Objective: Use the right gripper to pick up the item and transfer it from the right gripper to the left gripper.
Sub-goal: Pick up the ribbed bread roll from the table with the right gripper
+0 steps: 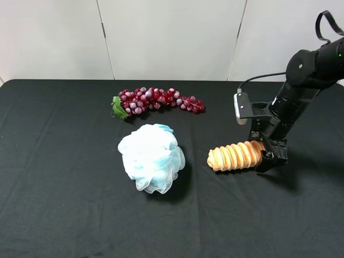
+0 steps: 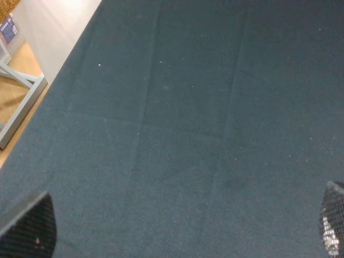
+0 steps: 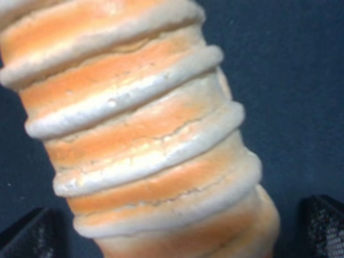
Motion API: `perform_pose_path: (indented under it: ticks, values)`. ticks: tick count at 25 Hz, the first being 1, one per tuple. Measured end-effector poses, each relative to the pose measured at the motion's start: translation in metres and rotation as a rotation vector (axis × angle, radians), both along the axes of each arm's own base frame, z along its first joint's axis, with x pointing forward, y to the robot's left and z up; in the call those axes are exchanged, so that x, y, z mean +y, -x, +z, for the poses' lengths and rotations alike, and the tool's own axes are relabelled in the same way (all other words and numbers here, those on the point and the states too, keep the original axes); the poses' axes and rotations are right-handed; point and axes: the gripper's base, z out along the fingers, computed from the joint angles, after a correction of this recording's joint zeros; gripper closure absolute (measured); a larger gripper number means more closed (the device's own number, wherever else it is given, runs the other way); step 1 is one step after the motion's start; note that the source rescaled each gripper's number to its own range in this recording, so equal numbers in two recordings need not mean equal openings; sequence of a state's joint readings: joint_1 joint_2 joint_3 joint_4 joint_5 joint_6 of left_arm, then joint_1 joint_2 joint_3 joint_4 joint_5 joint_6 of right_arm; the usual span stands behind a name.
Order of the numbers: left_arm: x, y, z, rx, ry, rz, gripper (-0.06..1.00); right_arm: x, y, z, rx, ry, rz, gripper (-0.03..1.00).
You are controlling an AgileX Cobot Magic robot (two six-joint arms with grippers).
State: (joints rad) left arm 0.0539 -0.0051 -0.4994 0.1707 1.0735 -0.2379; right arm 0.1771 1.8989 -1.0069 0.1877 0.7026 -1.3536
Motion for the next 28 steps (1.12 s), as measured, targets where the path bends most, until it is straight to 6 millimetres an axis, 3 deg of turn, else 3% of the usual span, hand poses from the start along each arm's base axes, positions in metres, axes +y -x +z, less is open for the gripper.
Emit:
perform_pose_path:
  ticks: [11,13,21,23,28]
  values:
    - [0.0,0.0,0.0,0.0,0.0,0.0,-0.03,-0.0002,-0.0002,-0.0037,0.008,0.005,0.004,-0.01]
    - [0.0,0.0,0.0,0.0,0.0,0.0,-0.03,-0.0002,-0.0005,-0.004,0.006,0.005,0.003,0.1]
    - [0.0,0.0,0.0,0.0,0.0,0.0,-0.03,0.0012,-0.0012,-0.005,0.004,-0.011,-0.015,0.75]
    - [0.0,0.0,0.0,0.0,0.0,0.0,-0.03,0.0019,-0.002,-0.0048,-0.004,-0.02,-0.026,0.81]
    - [0.0,0.0,0.0,0.0,0.0,0.0,-0.03,0.0024,-0.0025,-0.0047,-0.005,-0.027,-0.058,0.81]
